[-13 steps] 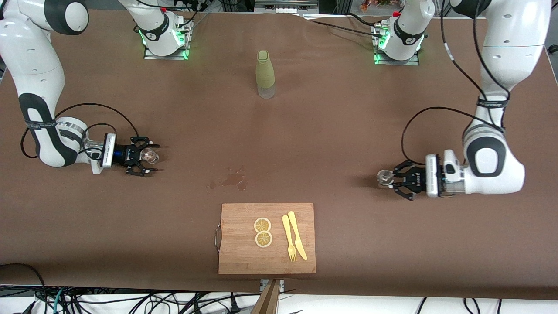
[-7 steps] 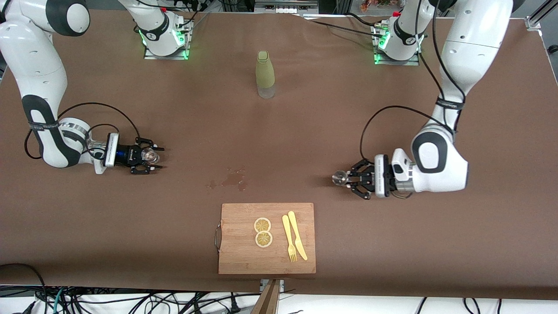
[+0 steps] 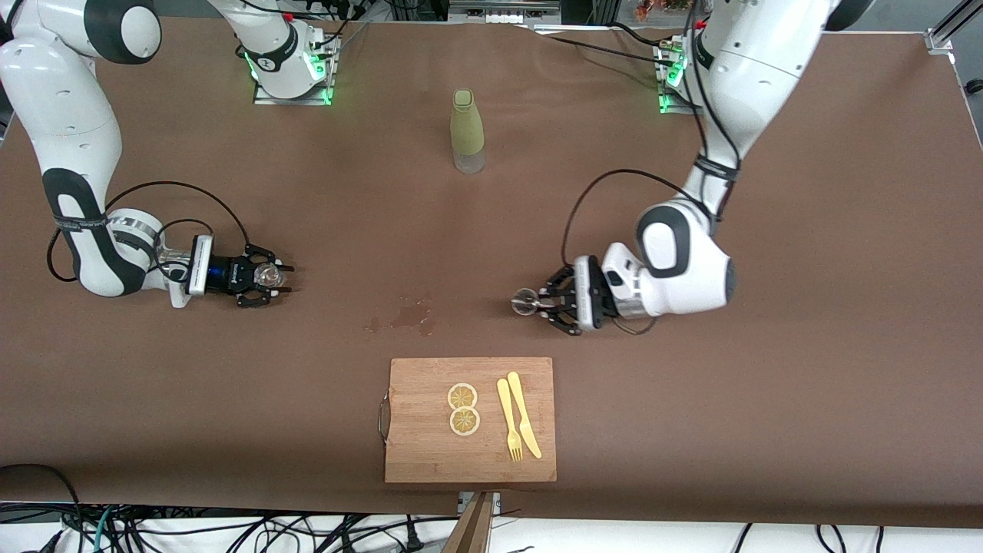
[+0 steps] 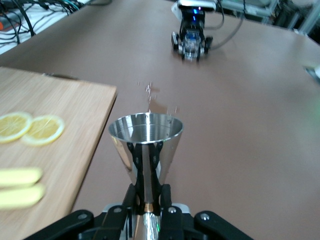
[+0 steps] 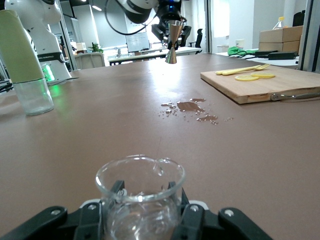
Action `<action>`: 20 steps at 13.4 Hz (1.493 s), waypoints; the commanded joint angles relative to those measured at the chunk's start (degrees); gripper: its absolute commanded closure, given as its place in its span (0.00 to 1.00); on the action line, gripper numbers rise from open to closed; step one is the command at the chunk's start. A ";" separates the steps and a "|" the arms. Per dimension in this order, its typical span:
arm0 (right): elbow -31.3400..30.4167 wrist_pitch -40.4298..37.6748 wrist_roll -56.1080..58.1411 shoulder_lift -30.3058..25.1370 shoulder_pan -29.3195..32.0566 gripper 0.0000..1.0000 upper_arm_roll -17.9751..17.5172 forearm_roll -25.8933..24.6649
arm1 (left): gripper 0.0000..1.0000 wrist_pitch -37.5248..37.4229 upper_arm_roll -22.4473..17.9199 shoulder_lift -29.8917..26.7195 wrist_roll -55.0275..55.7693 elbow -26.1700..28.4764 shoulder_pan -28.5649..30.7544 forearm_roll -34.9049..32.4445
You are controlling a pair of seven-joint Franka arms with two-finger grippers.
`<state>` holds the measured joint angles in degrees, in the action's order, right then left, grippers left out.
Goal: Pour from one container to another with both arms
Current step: 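Lift the glass cup with the right gripper above the jigger held by the left gripper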
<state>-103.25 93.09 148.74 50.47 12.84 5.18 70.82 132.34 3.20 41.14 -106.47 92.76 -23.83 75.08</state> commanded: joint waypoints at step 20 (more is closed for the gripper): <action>17.02 7.28 -31.38 -4.85 -9.76 0.77 -5.80 0.57 | 1.00 28.85 -7.06 17.39 31.91 -26.40 -28.19 7.72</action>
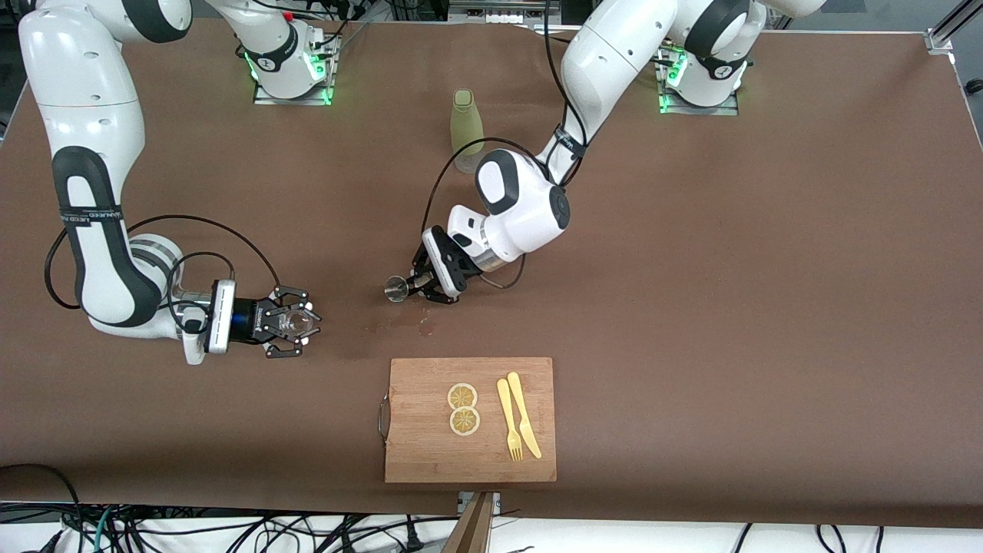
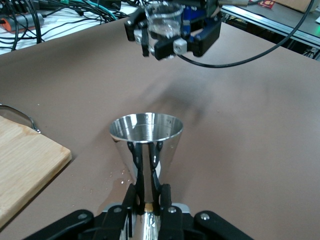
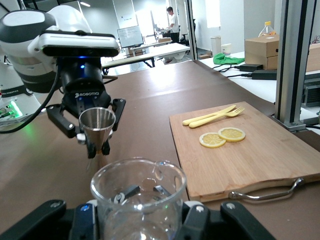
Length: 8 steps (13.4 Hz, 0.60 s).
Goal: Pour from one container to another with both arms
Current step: 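Lift the glass cup with the right gripper above the jigger held by the left gripper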
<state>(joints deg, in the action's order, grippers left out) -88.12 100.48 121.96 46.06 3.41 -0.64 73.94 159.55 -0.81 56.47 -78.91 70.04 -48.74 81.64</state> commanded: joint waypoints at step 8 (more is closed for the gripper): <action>2.25 2.18 -6.82 -0.26 -4.46 0.77 0.02 -6.35 | 1.00 5.86 -9.03 6.90 9.74 -10.09 -8.22 1.06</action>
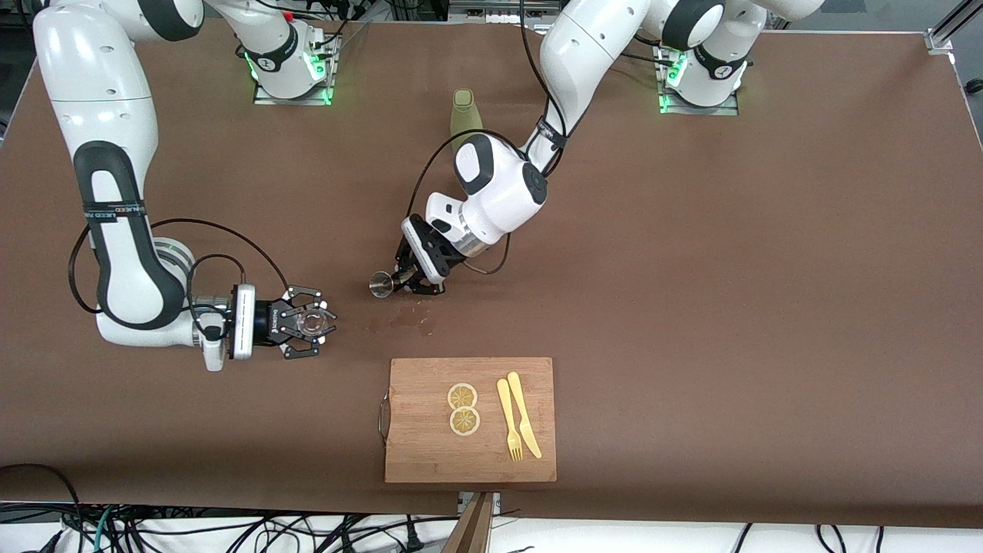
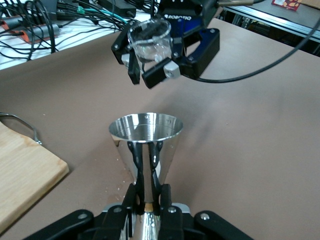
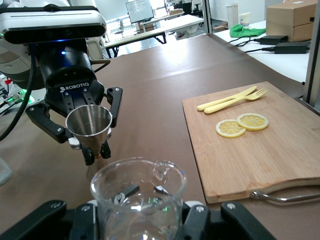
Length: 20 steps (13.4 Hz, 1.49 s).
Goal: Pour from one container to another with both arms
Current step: 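Lift the glass cup with the right gripper above the jigger held by the left gripper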
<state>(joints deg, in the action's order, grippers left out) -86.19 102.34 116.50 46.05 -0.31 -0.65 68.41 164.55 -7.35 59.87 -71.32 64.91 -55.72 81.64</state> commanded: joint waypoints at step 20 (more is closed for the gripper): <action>4.62 5.06 -11.99 -0.26 -6.19 0.77 -0.76 -9.96 | 1.00 0.42 -5.05 5.61 6.28 -5.41 -1.68 0.98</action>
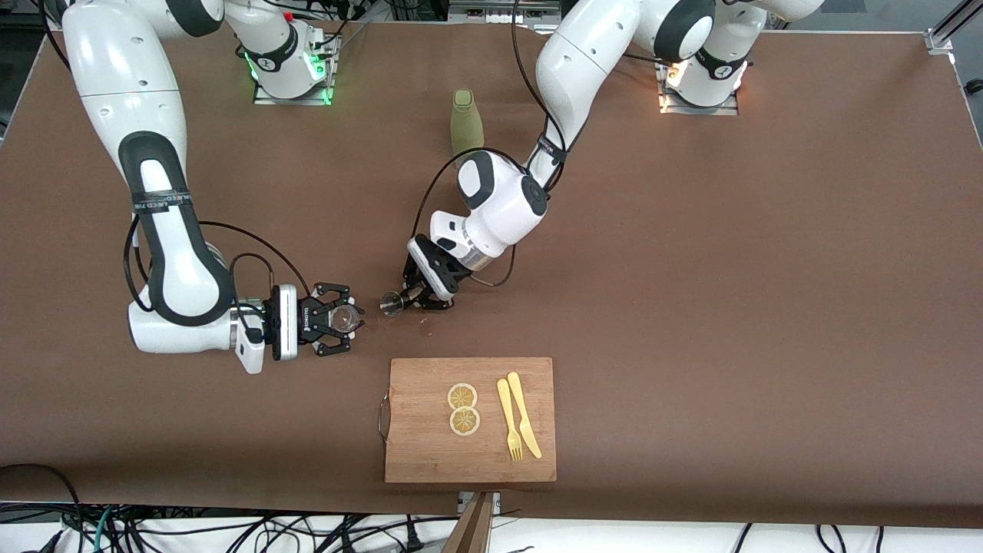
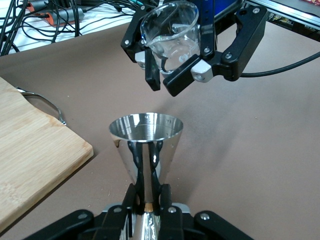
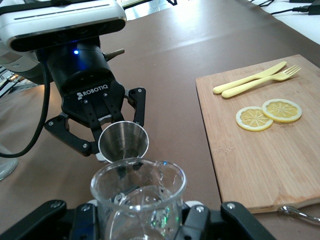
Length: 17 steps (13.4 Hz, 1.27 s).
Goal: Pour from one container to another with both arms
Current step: 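Lift the glass cup with the right gripper above the jigger held by the left gripper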
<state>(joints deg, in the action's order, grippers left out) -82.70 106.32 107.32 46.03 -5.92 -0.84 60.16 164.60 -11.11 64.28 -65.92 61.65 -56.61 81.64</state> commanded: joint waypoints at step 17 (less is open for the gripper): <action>4.03 2.75 -8.44 -0.15 -3.93 0.77 -1.53 -9.09 | 1.00 -0.07 -1.72 2.08 1.23 -1.80 1.68 0.89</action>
<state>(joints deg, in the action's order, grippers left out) -80.52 109.00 100.82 46.03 -9.83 -1.88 52.38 164.55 -12.30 64.84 -65.38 61.64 -54.77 81.64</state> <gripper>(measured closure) 0.771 0.784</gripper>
